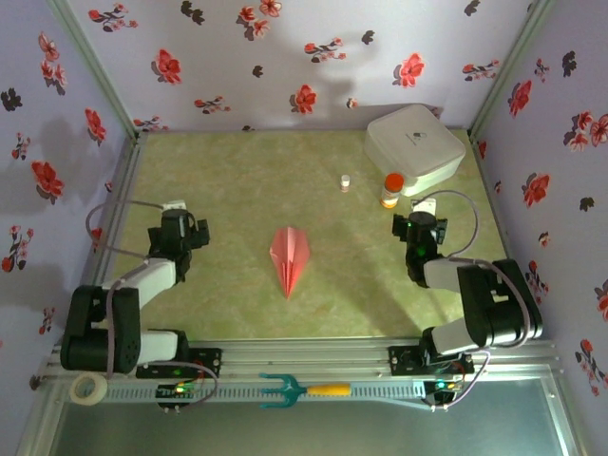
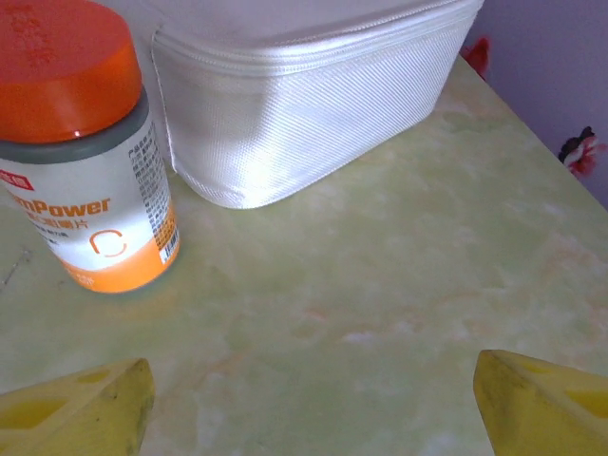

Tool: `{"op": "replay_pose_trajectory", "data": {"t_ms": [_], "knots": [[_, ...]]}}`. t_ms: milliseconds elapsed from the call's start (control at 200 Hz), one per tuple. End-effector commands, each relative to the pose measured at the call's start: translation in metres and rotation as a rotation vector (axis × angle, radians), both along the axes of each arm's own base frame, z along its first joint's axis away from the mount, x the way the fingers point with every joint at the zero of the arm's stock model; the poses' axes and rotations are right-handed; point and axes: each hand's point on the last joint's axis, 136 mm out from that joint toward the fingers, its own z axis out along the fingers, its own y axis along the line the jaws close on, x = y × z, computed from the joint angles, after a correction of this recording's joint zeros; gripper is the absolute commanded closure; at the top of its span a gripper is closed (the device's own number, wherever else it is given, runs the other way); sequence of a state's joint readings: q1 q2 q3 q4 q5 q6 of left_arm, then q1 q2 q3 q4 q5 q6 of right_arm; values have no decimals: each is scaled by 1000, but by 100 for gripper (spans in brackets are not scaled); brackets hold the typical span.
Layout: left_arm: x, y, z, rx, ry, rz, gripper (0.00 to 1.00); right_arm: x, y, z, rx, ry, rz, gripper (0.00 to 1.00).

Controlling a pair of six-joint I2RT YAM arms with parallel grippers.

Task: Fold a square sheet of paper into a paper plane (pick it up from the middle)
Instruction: Reset both arms

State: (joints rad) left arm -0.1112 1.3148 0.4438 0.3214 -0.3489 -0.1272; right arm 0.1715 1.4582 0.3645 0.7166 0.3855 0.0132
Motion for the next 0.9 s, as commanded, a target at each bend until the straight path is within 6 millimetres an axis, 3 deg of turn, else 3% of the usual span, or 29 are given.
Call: {"op": "replay_pose_trajectory", "data": {"t_ms": [0,60,90,120,205,320,345,895], "knots": [[29,-8,43,0,-274,-98,0,7,-5,23,60,-149,35,12],[35,-10,41,13,-262,-151,0,9,-9,9,92,-141,36,12],[37,-12,40,12,-259,-169,0,15,-11,11,86,-180,28,15],[39,-14,38,14,-269,-185,0,19,-12,17,85,-199,18,1],[39,-18,22,18,-323,-222,0,21,-24,3,127,-81,-33,1],[42,6,15,-24,-282,-118,0,17,-38,7,132,-108,-112,1],[45,14,15,-54,-276,-74,0,17,-38,9,130,-124,-112,1],[44,10,16,-56,-281,-97,0,17,-37,8,127,-124,-109,1]]}}
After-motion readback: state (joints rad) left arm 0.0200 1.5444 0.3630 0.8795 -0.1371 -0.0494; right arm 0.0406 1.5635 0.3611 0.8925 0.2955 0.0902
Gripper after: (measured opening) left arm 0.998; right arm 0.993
